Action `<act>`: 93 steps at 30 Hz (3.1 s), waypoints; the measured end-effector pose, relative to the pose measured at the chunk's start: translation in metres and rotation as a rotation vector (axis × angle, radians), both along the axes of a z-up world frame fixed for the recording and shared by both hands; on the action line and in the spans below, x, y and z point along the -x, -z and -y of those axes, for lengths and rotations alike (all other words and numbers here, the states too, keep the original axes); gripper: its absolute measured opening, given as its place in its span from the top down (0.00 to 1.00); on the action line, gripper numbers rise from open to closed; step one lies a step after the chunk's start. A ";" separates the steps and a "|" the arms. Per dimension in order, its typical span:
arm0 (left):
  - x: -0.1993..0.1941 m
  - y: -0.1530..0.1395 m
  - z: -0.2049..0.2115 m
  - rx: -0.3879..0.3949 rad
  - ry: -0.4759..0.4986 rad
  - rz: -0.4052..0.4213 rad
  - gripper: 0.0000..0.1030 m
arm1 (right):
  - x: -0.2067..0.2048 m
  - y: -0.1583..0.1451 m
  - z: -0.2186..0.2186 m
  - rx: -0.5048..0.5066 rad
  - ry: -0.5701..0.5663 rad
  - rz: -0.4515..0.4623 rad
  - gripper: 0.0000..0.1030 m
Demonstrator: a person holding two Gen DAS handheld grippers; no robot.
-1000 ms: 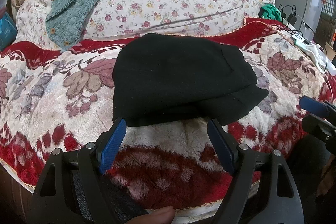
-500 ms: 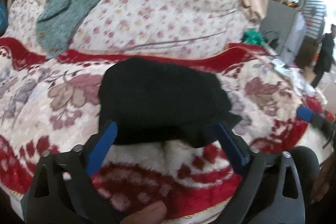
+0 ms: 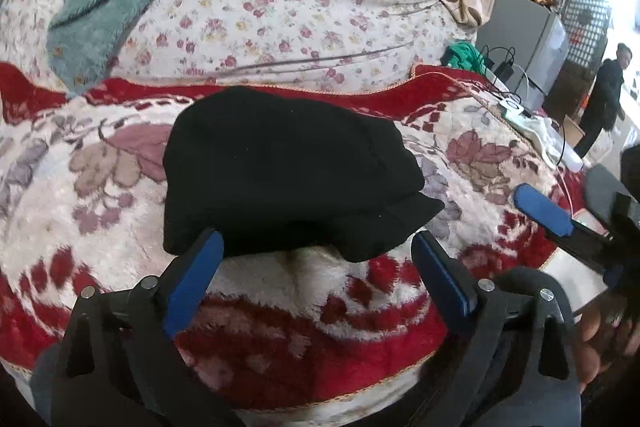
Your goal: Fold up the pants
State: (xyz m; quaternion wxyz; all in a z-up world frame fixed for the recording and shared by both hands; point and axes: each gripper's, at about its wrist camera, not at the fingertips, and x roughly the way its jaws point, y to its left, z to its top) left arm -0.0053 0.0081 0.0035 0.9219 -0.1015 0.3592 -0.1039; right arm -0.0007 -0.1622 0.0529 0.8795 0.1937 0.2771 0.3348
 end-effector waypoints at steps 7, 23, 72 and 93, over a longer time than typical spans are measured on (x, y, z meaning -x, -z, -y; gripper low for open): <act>-0.001 -0.002 0.003 -0.056 -0.030 0.003 0.07 | -0.007 0.009 0.024 -0.092 0.031 -0.007 0.28; -0.007 0.017 -0.133 0.411 -0.394 -0.126 0.07 | -0.020 0.025 0.037 -0.132 0.030 -0.162 0.28; -0.019 0.029 -0.129 0.444 -0.378 -0.182 0.07 | -0.123 0.053 0.007 -0.250 0.094 -0.419 0.78; -0.007 0.036 -0.145 0.540 -0.396 -0.196 0.07 | -0.138 -0.419 -0.084 1.318 0.397 0.323 0.88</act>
